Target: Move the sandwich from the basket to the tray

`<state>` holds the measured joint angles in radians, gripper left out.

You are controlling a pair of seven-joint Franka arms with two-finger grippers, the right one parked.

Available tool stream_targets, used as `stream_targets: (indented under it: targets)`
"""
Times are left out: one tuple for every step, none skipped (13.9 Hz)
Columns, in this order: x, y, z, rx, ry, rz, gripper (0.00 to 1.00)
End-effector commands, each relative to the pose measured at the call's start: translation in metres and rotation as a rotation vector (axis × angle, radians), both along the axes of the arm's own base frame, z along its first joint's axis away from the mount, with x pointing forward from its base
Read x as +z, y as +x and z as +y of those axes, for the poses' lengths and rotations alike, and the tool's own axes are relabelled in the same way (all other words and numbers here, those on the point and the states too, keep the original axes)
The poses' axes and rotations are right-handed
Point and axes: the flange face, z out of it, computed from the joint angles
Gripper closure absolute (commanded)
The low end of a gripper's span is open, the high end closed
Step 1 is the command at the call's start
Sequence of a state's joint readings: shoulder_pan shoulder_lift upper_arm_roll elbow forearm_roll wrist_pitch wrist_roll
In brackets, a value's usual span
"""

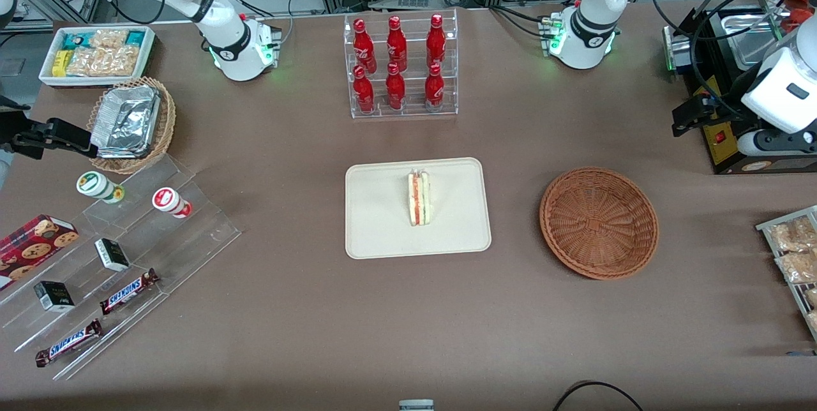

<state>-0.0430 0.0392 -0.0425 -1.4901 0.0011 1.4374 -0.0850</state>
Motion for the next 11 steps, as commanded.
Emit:
stream_targets:
  targets:
    - [0.009,0.001,0.002,-0.014,-0.01,-0.013,0.0]
    - [0.012,-0.002,0.002,-0.015,-0.012,-0.014,0.0]
    - [0.016,-0.008,0.003,-0.041,-0.012,-0.011,0.0]
    - [0.017,-0.013,0.005,-0.07,-0.009,-0.01,0.0]
    - [0.016,-0.017,0.012,-0.07,-0.006,0.001,0.0]
    - [0.015,-0.021,0.014,-0.067,-0.005,0.019,0.0]
    - [0.014,-0.02,0.014,-0.062,-0.005,0.022,0.0]
    - [0.014,-0.02,0.014,-0.048,-0.003,0.02,0.0]
    - [0.013,-0.019,0.013,-0.021,0.0,0.023,0.0]
    - [0.014,-0.021,0.013,-0.012,-0.007,0.028,0.0]
    - [0.013,-0.021,0.013,-0.025,-0.012,0.033,0.0]
